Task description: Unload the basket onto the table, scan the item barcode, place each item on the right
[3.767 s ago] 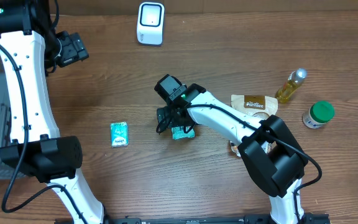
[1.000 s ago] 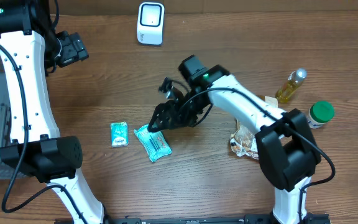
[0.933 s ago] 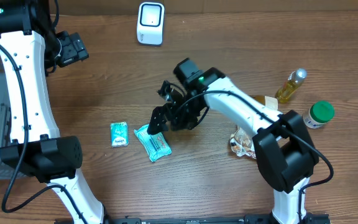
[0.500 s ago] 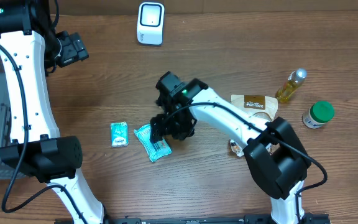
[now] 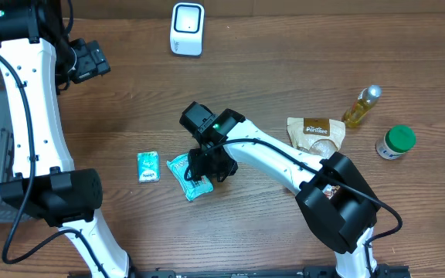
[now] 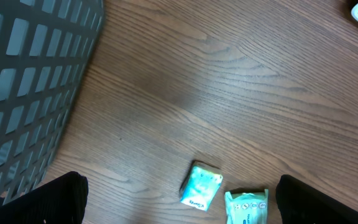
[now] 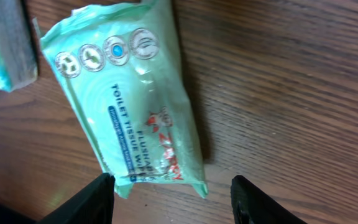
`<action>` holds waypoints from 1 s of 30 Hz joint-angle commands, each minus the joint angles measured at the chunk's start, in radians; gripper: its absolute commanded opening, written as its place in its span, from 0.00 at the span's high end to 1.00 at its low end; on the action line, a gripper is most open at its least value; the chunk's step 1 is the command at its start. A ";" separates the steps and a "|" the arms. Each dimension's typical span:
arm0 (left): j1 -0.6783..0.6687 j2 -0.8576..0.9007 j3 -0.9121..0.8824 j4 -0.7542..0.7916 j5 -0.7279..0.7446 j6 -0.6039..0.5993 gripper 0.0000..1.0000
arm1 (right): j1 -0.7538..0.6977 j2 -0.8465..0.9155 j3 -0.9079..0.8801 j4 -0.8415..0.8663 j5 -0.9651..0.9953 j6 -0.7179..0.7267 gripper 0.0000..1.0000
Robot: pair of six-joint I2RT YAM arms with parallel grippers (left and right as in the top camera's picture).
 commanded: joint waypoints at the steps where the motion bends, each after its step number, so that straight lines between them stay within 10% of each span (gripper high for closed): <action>1: -0.001 -0.023 -0.004 -0.002 0.009 0.004 0.01 | 0.003 -0.040 0.018 -0.003 0.011 0.018 0.42; 30: -0.001 -0.023 -0.004 -0.002 0.009 0.004 0.00 | 0.047 0.045 0.018 0.021 -0.006 0.033 0.46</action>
